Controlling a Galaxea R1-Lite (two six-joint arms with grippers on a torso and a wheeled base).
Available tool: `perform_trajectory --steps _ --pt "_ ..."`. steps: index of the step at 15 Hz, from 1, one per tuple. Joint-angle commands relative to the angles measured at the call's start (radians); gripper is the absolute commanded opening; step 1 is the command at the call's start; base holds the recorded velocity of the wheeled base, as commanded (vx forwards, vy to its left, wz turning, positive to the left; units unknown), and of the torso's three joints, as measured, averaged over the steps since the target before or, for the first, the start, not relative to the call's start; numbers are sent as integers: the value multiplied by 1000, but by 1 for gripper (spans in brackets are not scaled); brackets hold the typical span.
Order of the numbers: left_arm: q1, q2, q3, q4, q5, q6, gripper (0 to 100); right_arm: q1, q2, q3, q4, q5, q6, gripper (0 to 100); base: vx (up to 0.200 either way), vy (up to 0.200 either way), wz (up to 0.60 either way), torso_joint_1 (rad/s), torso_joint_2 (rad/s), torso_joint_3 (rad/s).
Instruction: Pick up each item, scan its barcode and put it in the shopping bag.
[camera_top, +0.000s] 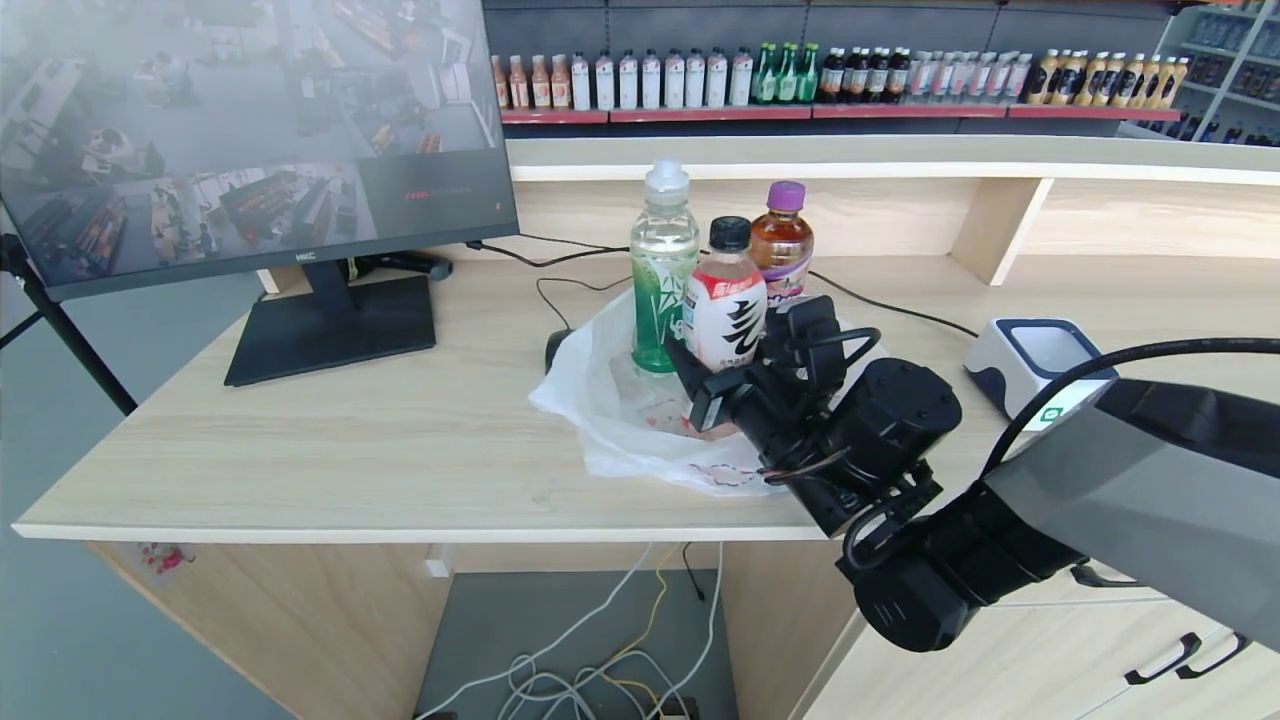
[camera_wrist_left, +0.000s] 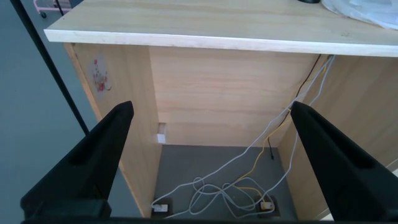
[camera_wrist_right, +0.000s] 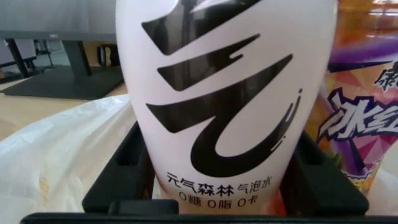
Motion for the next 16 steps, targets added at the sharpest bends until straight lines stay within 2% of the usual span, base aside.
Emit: perform_trajectory --steps 1,16 --pt "0 1 0 0 -1 1 100 0 22 0 -2 0 0 0 0 0 0 0 0 0" --pt "0 1 0 0 -1 1 100 0 25 36 -2 -1 13 0 0 0 0 0 0 0"
